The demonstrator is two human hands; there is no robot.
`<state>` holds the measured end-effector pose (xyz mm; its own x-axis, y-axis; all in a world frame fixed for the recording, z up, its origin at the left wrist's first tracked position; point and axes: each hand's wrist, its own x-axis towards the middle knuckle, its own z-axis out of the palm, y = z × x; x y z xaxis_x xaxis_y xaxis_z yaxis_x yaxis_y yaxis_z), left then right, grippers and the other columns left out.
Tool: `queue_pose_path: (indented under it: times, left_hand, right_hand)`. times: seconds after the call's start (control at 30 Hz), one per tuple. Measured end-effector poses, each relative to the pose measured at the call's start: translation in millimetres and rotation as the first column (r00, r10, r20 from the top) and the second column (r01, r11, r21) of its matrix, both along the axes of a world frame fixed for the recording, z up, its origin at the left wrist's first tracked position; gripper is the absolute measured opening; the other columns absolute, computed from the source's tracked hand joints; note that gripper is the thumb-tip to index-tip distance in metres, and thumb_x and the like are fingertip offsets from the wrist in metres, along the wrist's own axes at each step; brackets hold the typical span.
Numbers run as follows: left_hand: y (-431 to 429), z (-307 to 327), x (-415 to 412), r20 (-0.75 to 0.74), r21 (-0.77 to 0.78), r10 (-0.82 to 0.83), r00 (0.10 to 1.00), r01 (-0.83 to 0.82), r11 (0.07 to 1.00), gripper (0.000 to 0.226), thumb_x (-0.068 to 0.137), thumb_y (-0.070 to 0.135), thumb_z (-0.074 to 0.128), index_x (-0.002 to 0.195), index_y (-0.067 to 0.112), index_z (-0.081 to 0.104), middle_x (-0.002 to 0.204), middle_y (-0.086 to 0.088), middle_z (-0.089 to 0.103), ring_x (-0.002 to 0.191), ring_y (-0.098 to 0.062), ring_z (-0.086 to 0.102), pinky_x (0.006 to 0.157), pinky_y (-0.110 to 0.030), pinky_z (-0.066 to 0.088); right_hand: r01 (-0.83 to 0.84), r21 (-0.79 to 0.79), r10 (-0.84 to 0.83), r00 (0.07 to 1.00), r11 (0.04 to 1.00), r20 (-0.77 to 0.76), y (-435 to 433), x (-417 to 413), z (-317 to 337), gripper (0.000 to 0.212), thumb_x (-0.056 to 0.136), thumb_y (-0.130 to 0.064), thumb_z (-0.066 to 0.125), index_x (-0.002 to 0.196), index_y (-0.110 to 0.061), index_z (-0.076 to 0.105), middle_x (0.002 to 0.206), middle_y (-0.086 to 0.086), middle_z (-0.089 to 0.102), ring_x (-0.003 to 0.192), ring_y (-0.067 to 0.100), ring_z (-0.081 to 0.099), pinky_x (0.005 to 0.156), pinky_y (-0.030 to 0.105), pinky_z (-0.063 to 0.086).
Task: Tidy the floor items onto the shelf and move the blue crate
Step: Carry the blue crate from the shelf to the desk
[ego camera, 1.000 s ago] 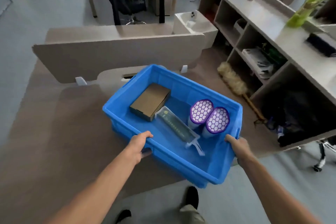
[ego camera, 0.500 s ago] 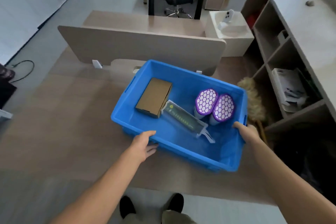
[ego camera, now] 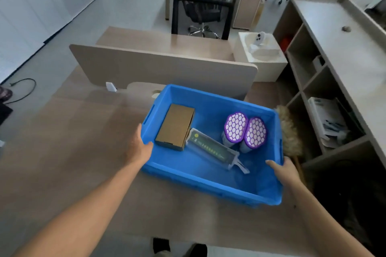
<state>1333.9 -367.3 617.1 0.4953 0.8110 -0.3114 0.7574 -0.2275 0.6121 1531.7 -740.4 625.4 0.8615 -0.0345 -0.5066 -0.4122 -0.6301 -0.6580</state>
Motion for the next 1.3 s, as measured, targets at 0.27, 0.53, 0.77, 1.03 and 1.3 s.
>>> queue_pose_path:
  times: [0.27,0.53,0.77,1.03,1.3]
  left_hand:
    - [3.9,-8.9,0.4,-0.039,0.043,0.136,0.99,-0.135,0.99,0.072,0.088,0.003,0.039,0.148,0.041,0.03,0.13,-0.012,0.062,0.081,-0.035,0.06,0.07,-0.035,0.043]
    - [-26.4,-10.5,14.3,-0.012,-0.03,0.21,0.978,-0.21,0.977,0.076,0.087,-0.001,0.037,0.15,0.04,0.026,0.138,-0.01,0.057,0.053,-0.012,0.045,0.05,-0.028,0.033]
    - [-35.6,-10.7,33.0,0.032,-0.08,0.24,0.97,-0.237,0.968,0.08,0.085,-0.001,0.034,0.148,0.047,0.025,0.149,0.0,0.046,0.06,-0.022,0.058,0.053,-0.03,0.047]
    - [-55.9,-7.0,24.9,0.037,-0.065,0.241,0.97,-0.238,0.969,0.081,0.083,-0.001,0.037,0.153,0.035,0.016,0.155,-0.003,0.036,0.108,-0.032,0.059,0.083,-0.04,0.053]
    - [-78.9,-13.3,28.2,0.026,-0.027,0.261,0.965,-0.26,0.965,0.075,0.09,0.003,0.04,0.155,0.017,0.005,0.154,-0.013,0.019,0.137,-0.034,0.031,0.11,-0.043,0.032]
  right_hand:
    - [-0.036,-0.164,0.051,0.995,0.986,0.087,-0.5,-50.9,-7.0,0.056,0.093,-0.019,0.055,0.145,-0.016,0.035,0.128,0.019,0.063,0.109,0.041,0.062,0.088,0.043,0.048]
    - [-0.108,-0.165,0.128,0.985,0.98,0.115,-0.2,12.5,1.0,0.052,0.095,-0.017,0.049,0.145,-0.02,0.035,0.13,0.014,0.059,0.109,0.037,0.061,0.092,0.046,0.049]
    - [-0.162,-0.142,0.182,0.973,0.977,0.141,-6.7,49.0,-3.5,0.053,0.094,-0.02,0.048,0.144,-0.022,0.03,0.123,0.013,0.059,0.098,0.03,0.059,0.087,0.043,0.05]
    - [-0.132,-0.121,0.15,0.975,0.984,0.162,-20.6,27.1,-6.8,0.054,0.086,-0.025,0.055,0.137,-0.02,0.036,0.121,0.008,0.06,0.1,0.03,0.06,0.087,0.039,0.05]
    - [-0.087,-0.233,0.143,0.961,0.969,0.237,-22.3,6.4,-9.1,0.038,0.091,-0.017,0.051,0.127,-0.007,0.042,0.117,0.021,0.059,0.103,0.038,0.059,0.09,0.052,0.049]
